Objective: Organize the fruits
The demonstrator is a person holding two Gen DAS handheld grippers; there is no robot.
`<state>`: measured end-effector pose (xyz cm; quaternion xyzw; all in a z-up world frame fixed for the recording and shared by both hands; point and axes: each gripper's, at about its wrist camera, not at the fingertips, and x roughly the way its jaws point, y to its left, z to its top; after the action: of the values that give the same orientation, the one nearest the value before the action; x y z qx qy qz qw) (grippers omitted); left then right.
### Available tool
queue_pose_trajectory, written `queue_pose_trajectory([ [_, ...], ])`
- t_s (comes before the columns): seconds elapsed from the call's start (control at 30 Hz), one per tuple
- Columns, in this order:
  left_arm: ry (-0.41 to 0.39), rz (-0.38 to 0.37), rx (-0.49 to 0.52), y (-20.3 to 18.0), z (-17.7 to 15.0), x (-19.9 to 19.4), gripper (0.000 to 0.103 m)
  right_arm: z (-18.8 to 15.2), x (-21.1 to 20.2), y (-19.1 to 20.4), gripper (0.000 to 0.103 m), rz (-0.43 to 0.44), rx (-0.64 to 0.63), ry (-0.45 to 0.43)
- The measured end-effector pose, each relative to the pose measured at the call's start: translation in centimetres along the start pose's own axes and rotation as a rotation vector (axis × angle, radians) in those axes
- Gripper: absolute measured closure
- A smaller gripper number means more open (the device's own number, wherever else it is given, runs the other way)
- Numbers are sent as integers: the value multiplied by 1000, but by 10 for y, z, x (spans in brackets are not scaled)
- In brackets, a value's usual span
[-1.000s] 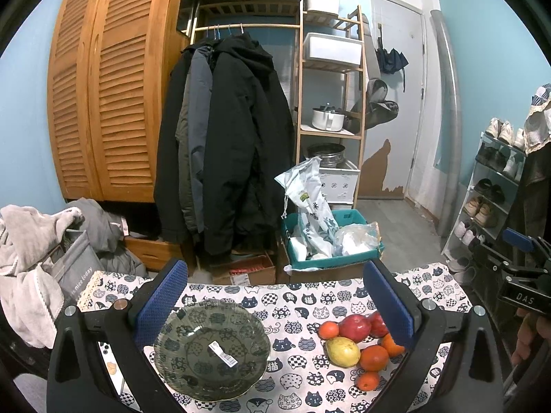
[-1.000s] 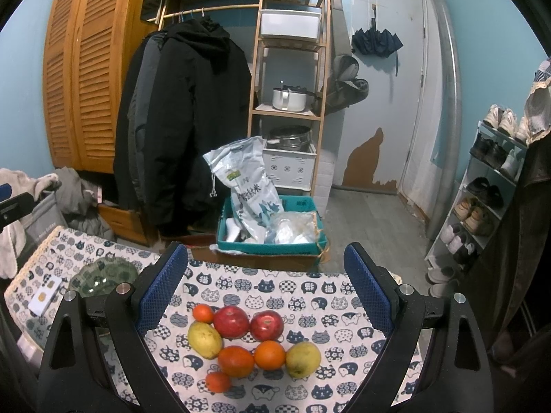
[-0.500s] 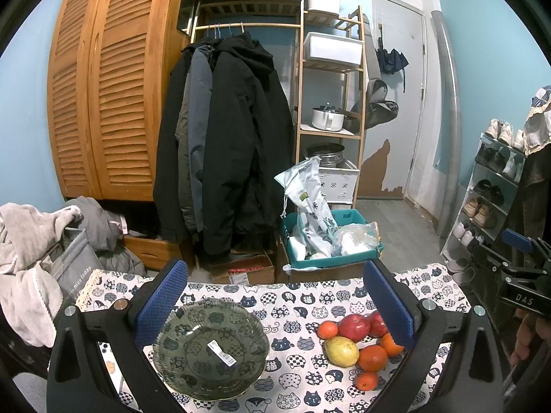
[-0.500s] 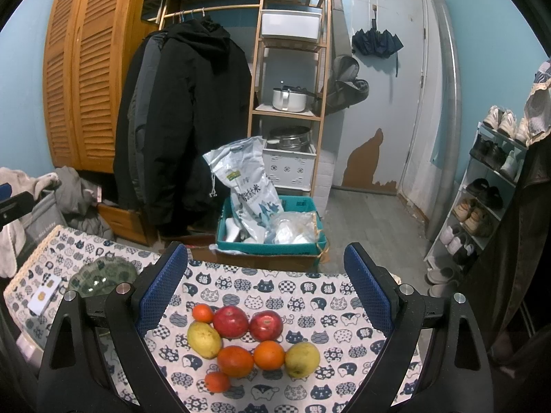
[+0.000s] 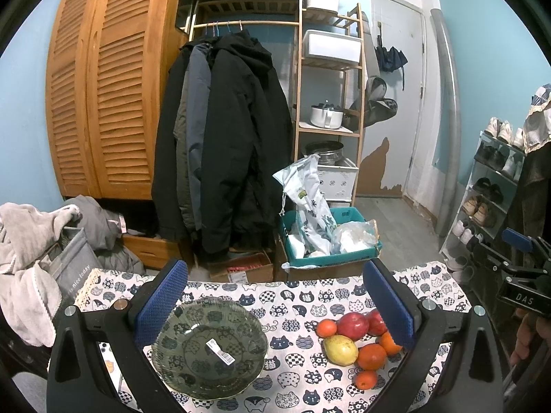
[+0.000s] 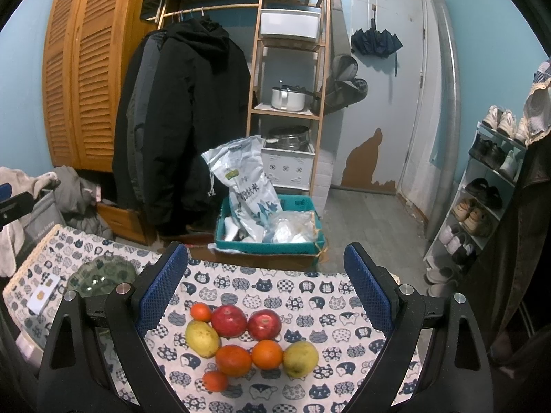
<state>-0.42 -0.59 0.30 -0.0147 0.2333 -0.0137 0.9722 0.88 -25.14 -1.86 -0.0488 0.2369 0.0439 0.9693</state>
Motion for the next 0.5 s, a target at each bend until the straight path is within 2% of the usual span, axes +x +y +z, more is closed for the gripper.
queue_pose_trajectory([
  [0.3,13,-7,7,-17,-6,-3,0,-1,0,-15,12,-14,2,15],
  [0.5,48,-14,19,-22,-9,12,0,-6,6,-21,12,-25,7,38],
])
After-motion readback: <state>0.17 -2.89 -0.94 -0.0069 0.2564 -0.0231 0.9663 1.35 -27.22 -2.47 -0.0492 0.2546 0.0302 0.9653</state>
